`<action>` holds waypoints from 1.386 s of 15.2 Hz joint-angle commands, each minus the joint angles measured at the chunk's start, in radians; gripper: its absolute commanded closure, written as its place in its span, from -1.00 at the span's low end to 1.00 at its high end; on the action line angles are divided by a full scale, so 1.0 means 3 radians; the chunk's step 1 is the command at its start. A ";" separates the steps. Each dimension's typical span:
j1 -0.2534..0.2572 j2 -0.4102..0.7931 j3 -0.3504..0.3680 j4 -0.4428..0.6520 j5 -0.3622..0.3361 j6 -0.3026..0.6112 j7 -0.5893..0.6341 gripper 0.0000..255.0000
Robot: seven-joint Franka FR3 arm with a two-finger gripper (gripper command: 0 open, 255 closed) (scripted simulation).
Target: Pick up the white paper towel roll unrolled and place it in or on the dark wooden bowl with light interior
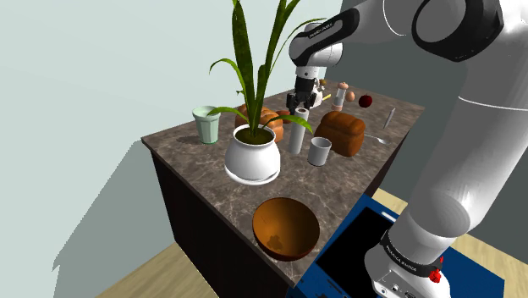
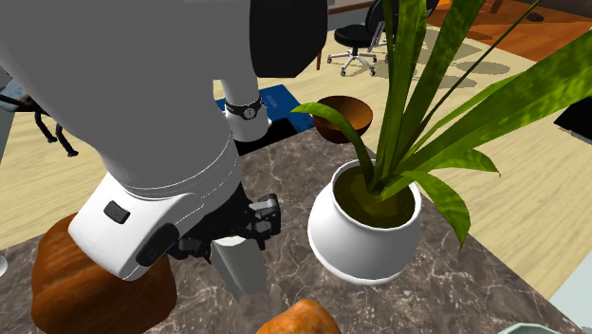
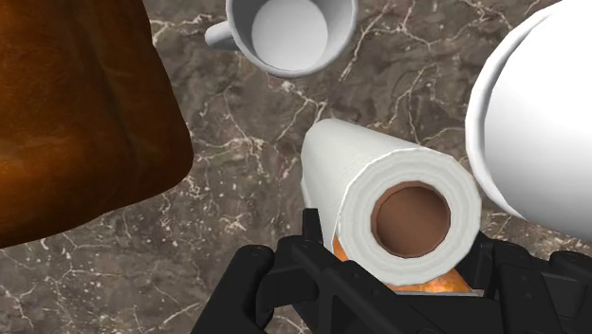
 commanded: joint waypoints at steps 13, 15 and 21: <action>0.0003 -0.0074 -0.0003 0.0133 -0.0025 -0.0207 0.0025 1.00; 0.0004 -0.0100 -0.0005 0.0192 -0.0034 -0.0290 0.0033 1.00; 0.0005 -0.0160 -0.0007 0.0388 -0.0055 -0.0544 0.0056 1.00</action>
